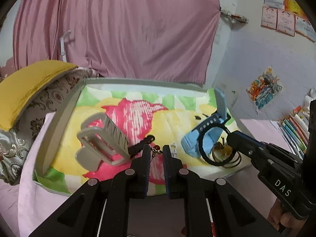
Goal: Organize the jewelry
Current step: 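Carry the charm into the tray with the left tool while the right tool drops the black ring there, then move the left tool to the silver ring while the right tool approaches the red string bracelet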
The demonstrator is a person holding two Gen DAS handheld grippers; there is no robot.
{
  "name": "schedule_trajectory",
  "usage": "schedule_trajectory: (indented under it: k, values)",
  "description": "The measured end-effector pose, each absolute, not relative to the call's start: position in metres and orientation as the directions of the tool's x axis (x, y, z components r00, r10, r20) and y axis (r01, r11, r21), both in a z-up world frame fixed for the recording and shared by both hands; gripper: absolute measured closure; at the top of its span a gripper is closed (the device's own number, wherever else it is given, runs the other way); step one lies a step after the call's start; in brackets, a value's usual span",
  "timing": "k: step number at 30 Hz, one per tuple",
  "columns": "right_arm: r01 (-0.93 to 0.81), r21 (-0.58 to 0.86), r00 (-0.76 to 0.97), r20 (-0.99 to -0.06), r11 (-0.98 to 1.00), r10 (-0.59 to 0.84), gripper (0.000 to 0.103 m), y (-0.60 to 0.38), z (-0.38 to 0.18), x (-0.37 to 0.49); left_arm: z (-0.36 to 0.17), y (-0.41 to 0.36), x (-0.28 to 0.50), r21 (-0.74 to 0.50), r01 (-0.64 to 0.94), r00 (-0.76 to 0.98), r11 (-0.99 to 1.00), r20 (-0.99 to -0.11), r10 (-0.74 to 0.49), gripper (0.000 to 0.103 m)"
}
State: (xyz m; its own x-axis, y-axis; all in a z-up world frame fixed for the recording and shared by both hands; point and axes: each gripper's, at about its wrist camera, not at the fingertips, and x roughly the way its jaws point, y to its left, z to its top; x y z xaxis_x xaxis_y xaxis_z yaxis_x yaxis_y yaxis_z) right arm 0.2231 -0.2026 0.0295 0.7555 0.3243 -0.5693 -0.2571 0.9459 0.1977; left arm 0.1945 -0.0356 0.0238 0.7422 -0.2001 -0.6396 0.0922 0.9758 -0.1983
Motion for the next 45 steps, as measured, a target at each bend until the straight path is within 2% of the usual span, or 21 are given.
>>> schedule_trajectory:
  k: [4,18,20,22,29,32,35,37,39,45]
  values:
    - [-0.253,0.207,0.747,-0.580,0.945,0.326,0.098,-0.203,0.027,0.225,0.019,-0.037,0.198,-0.206,0.098,0.713,0.974,-0.668,-0.213,0.091]
    - [-0.249,0.214,0.741,-0.586,0.944,0.328,0.096,-0.203,0.024,0.226,0.020,-0.035,0.194,-0.223,0.115,0.709,0.968,-0.664,-0.237,0.091]
    - [-0.248,0.215,0.745,-0.581,0.945,0.327,0.091,-0.203,0.024,0.224,0.021,-0.035,0.193,-0.226,0.118,0.712,0.967,-0.660,-0.241,0.091]
    - [-0.247,0.217,0.752,-0.572,0.944,0.328,0.074,-0.205,0.024,0.221,0.022,-0.034,0.191,-0.227,0.121,0.716,0.966,-0.655,-0.243,0.091]
    - [-0.256,0.224,0.791,-0.511,0.940,0.337,0.065,-0.213,0.032,0.208,0.032,-0.028,0.179,-0.240,0.123,0.766,0.963,-0.594,-0.246,0.087]
    - [-0.255,0.234,0.818,-0.465,0.938,0.338,0.056,-0.218,0.037,0.200,0.040,-0.024,0.171,-0.241,0.119,0.805,0.963,-0.544,-0.236,0.077]
    - [-0.259,0.232,0.840,-0.425,0.938,0.337,0.044,-0.221,0.043,0.192,0.047,-0.019,0.161,-0.244,0.104,0.837,0.964,-0.502,-0.218,0.063]
    - [-0.261,0.229,0.850,-0.406,0.938,0.336,0.031,-0.222,0.045,0.187,0.050,-0.014,0.155,-0.249,0.088,0.857,0.965,-0.474,-0.201,0.045]
    - [-0.259,0.221,0.864,-0.381,0.940,0.328,0.023,-0.222,0.049,0.181,0.054,-0.008,0.148,-0.255,0.076,0.873,0.964,-0.451,-0.188,0.035]
    - [-0.271,0.201,0.879,-0.347,0.941,0.327,0.005,-0.221,0.052,0.171,0.058,0.007,0.131,-0.246,0.020,0.906,0.969,-0.406,-0.122,0.001]
